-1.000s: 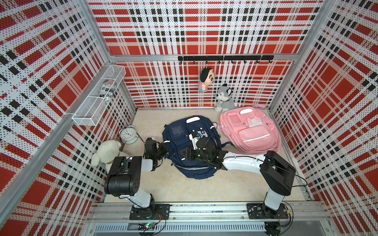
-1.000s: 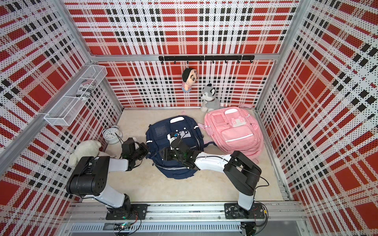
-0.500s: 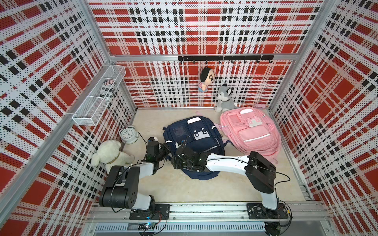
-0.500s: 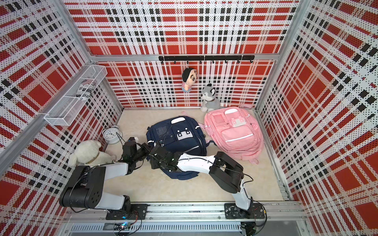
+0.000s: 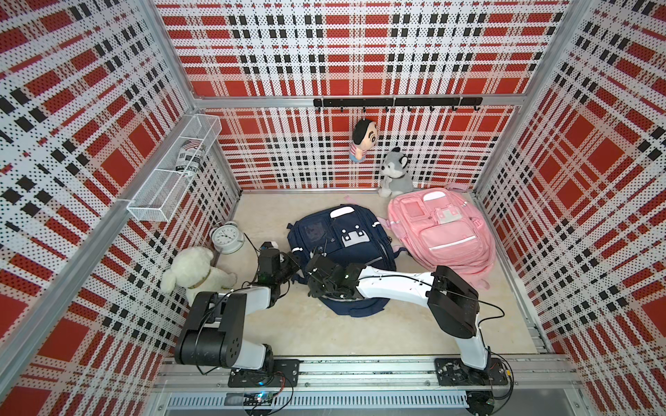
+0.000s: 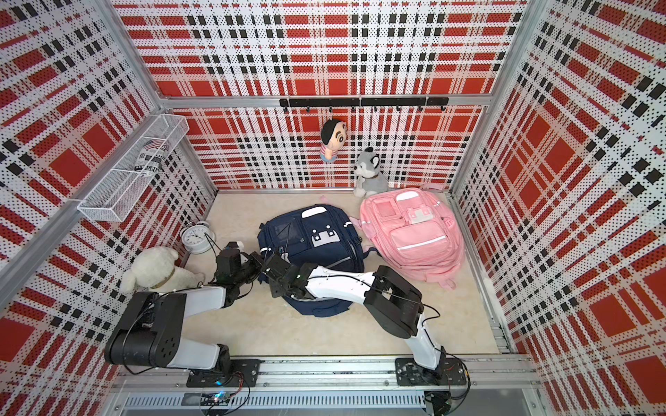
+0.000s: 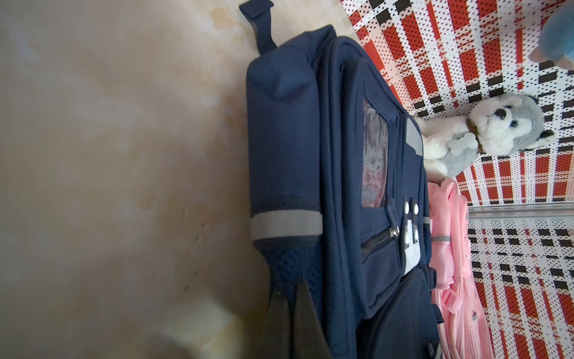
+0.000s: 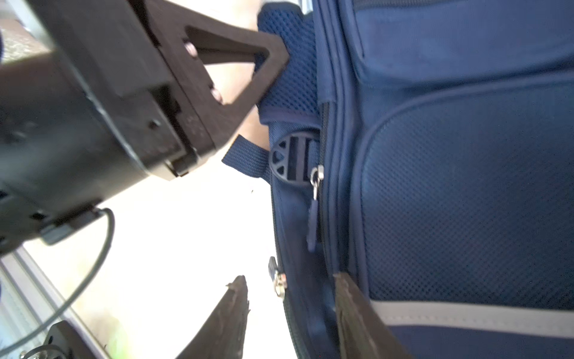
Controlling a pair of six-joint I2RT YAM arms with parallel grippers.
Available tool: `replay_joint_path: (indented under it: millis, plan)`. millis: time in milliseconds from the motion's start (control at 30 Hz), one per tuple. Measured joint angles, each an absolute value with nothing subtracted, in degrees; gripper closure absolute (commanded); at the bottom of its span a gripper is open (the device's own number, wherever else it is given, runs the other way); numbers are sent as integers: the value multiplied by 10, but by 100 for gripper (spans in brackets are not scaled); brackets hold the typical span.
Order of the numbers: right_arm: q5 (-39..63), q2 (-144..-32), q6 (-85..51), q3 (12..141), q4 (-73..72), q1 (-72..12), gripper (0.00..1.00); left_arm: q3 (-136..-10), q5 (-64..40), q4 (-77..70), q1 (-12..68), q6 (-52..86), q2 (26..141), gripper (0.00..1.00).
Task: Zip up the backpack
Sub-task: Zip the zipper on the backpack.
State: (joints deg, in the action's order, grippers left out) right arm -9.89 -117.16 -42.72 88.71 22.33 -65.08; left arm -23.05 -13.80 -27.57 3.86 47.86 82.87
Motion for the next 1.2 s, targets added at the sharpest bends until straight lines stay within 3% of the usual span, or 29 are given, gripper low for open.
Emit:
replay_joint_path:
  millis: [1000,1200]
  plan:
    - [-92,-1243,-399,963,265,-647,64,-230,-139,-274,38,477,829,100]
    - [-91,-1251,-401,966,270,-644,59,-230,-140,-274,38,477,829,100]
